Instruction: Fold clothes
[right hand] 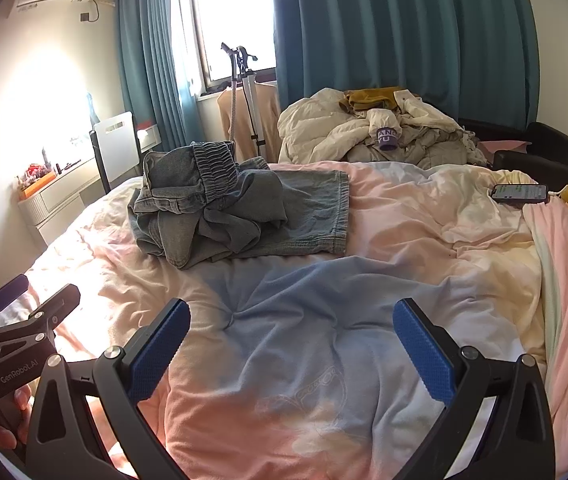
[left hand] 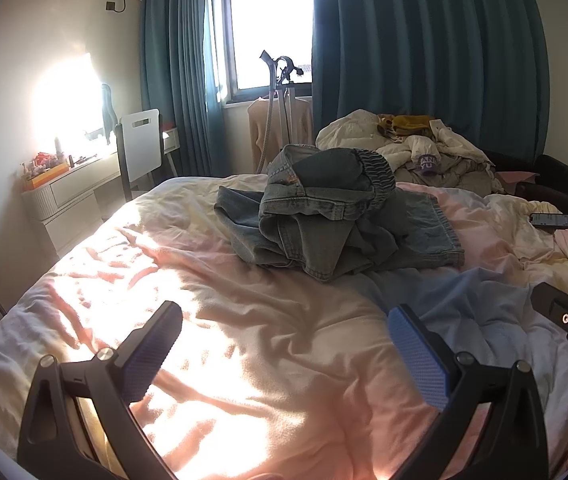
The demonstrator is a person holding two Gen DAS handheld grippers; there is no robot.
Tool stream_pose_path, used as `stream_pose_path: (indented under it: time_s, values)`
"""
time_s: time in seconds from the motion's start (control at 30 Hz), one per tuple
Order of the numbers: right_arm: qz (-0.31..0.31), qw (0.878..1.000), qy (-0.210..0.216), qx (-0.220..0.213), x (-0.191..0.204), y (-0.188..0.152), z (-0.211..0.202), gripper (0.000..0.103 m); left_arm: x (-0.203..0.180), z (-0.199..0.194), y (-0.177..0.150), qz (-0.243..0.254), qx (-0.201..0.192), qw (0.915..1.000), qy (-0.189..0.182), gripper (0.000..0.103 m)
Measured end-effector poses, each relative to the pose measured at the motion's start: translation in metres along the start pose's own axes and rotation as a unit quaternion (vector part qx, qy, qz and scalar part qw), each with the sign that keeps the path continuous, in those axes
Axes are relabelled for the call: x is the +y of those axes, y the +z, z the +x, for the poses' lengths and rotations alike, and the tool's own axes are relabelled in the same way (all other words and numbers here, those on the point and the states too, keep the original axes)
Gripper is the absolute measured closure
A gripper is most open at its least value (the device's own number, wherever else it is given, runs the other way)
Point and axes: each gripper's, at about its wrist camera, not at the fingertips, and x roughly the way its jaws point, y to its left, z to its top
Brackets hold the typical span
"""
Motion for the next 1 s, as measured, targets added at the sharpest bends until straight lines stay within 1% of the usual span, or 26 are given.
stream_pose_path:
  time_s: [0.53, 0.7, 0.8, 0.9, 1.0]
  values:
    - [-0.001, 1.0, 0.002, 0.0, 0.001, -0.001, 0.001, 0.0, -0.006, -0.001, -0.002, 0.021, -0.009, 0.9997, 0.006, 0.0]
    - [0.003, 1.0, 0.008, 0.002, 0.0, -0.002, 0.003, 0.0, -0.004, -0.002, -0.002, 0.019, -0.013, 0.9997, 0.008, 0.0]
    - [0.001, 1.0, 0.009, 0.005, 0.001, -0.003, 0.004, 0.0, 0.001, -0.003, -0.001, 0.002, -0.014, 0.9999, 0.003, 0.0]
    - [0.001, 1.0, 0.007, 0.003, 0.001, -0.002, 0.003, 0.0, 0.006, -0.002, 0.0, -0.01, -0.012, 0.9999, 0.003, 0.0]
    - [0.002, 1.0, 0.007, 0.002, 0.0, -0.002, 0.002, 0.0, 0.005, 0.0, -0.001, -0.009, -0.006, 0.9999, 0.004, 0.0]
